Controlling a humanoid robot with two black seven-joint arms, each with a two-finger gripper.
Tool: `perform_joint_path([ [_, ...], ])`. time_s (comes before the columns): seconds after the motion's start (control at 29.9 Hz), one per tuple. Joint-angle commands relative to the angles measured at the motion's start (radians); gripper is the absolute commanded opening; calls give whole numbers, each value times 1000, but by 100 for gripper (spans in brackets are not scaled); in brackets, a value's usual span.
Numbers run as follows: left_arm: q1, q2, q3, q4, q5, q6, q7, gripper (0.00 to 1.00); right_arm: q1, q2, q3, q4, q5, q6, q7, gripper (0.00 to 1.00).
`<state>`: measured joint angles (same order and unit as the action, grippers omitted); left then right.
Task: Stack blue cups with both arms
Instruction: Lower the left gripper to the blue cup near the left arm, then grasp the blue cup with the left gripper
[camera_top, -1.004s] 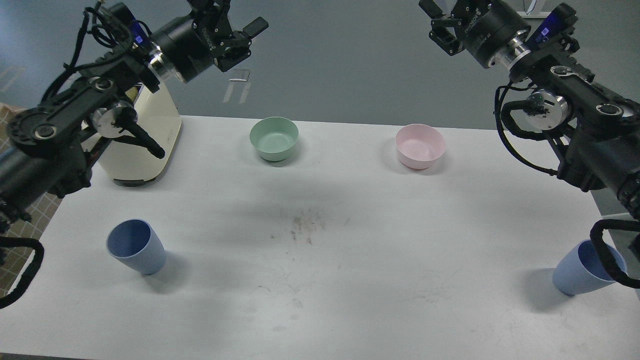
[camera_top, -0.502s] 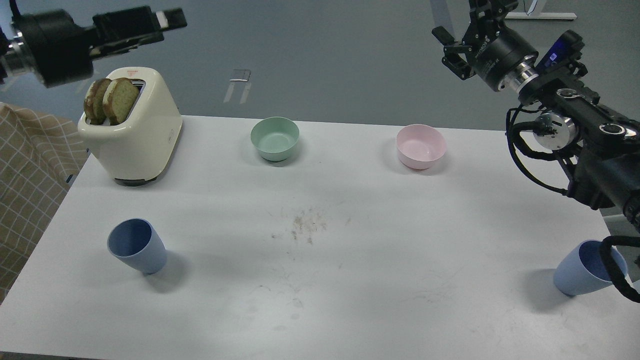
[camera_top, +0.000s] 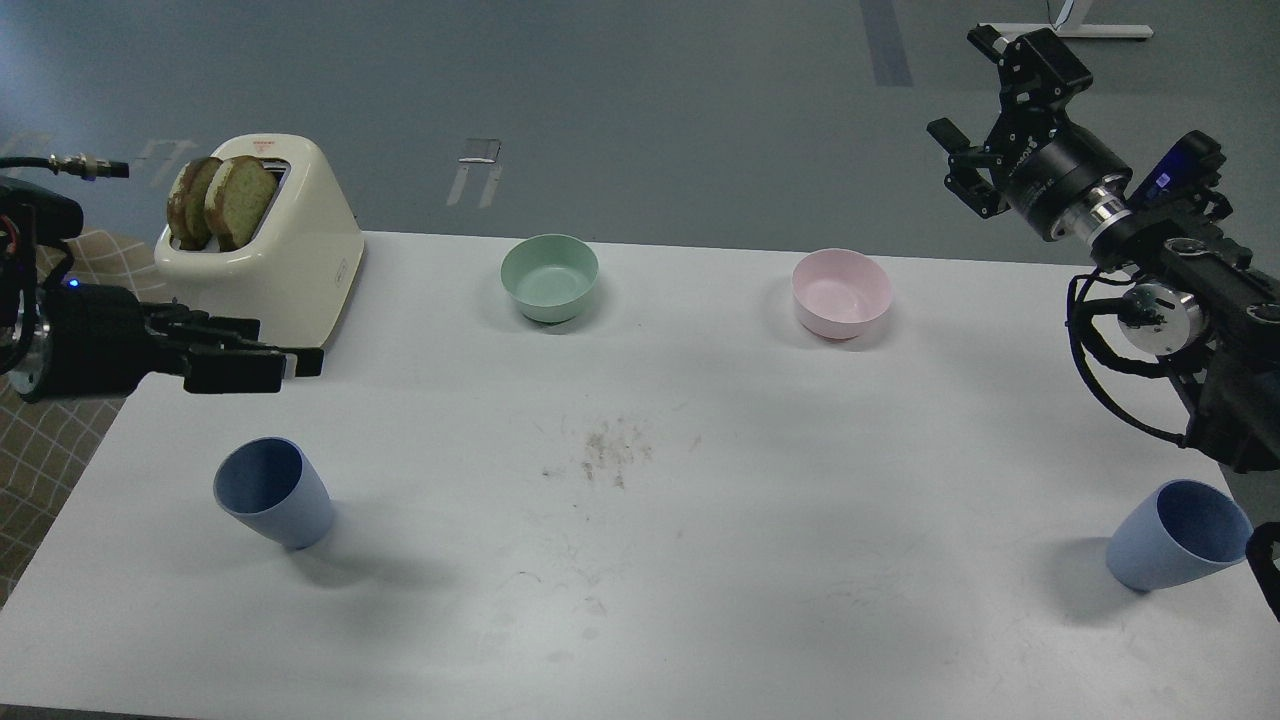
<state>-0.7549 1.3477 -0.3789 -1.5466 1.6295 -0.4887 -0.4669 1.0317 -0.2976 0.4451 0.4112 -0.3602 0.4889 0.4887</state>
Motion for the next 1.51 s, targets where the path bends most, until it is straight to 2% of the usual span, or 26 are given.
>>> perform_joint_path([
  [0.0, 0, -4, 48, 3, 40, 0, -3, 97, -7, -17, 1, 8, 0, 0, 0, 100],
  [0.4, 17, -56, 124, 95, 44, 0, -3, 97, -9, -29, 3, 49, 0, 0, 0, 100],
  [0.77, 17, -105, 169, 171, 49, 0, -4, 92, -2, -31, 3, 66, 0, 0, 0, 100],
  [0.84, 19, -116, 170, 178, 50, 0, -15, 82, -4, -32, 1, 64, 0, 0, 0, 100],
  [0.9, 19, -119, 170, 184, 50, 0, -21, 79, -4, -38, 1, 66, 0, 0, 0, 100],
  [0.97, 23, -119, 170, 200, 52, 0, -22, 72, -6, -46, 1, 70, 0, 0, 0, 100],
  [1.04, 26, -120, 170, 209, 52, 0, -22, 45, -6, -49, 1, 81, 0, 0, 0, 100],
  [1.1, 29, -124, 170, 214, 53, 0, -22, 35, -6, -49, 1, 84, 0, 0, 0, 100],
  [1.14, 32, -130, 170, 215, 59, 0, -22, 22, -6, -49, 1, 84, 0, 0, 0, 100],
  [1.17, 34, -133, 170, 215, 64, 0, -22, 14, -6, -49, 1, 84, -2, 0, 0, 100],
  [1.2, 34, -133, 170, 217, 79, 0, -22, 0, -6, -49, 1, 84, 0, 0, 0, 100],
  [1.47, 34, -125, 167, 207, 142, 0, -22, 0, -6, -52, 3, 86, 0, 0, 0, 100],
])
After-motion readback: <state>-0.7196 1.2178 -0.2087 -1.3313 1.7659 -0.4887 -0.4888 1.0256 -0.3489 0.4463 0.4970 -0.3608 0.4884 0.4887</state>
